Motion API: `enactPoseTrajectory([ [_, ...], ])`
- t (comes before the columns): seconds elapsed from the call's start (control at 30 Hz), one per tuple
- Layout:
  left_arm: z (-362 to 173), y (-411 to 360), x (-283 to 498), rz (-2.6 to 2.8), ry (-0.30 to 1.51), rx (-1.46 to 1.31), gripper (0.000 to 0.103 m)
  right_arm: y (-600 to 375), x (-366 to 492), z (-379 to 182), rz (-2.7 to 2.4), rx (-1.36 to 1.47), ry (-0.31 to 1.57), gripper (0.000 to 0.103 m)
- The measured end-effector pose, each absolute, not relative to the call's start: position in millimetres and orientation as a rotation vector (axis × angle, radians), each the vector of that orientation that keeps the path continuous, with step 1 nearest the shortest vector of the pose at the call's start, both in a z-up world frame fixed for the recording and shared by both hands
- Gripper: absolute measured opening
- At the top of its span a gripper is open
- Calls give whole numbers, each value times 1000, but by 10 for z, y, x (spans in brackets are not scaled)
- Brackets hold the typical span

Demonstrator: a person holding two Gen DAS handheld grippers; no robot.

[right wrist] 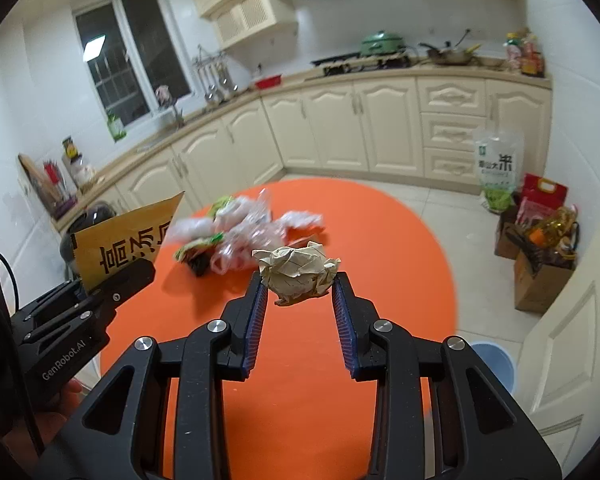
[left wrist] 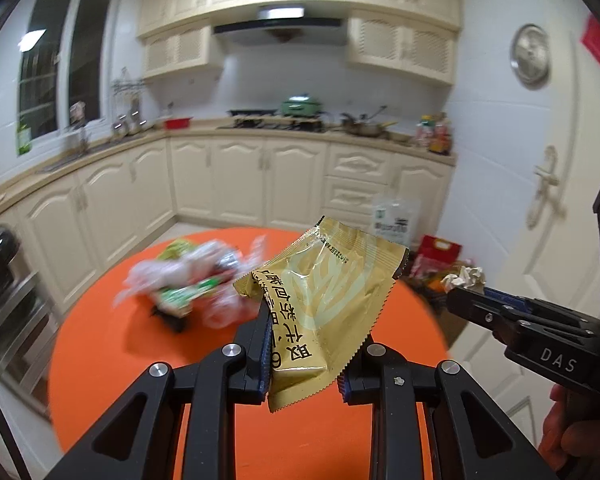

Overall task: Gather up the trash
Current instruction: 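Carry wrapper and paper ball to the blue bucket and release both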

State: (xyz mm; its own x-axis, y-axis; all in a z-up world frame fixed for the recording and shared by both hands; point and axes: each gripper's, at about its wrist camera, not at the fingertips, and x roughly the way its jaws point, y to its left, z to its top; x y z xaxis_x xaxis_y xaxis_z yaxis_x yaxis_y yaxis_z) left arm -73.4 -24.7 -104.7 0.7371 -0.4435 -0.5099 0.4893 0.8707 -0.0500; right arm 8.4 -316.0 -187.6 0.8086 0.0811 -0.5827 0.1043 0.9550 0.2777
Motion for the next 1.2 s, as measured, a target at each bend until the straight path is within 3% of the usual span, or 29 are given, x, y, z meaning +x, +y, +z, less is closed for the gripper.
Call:
enactPoseTrajectory([
  [0.2,-1095,-775,-986,-664,552,111,21,-3785,-238,-1867,-142,353,608,31],
  [0.43,-1395,-1486,-1011,-815,652,152,21,-4674,-519,-2268,-316,449,664,31],
  [0.7,-1954,-2327,-891,-905,814,232,22,-5568,-661,-3021,-432,573,791,31],
  [1.2,-3180,-3896,-29,-858,1191,341,22,-6335,-378,-4556,-433,798,1017,31],
])
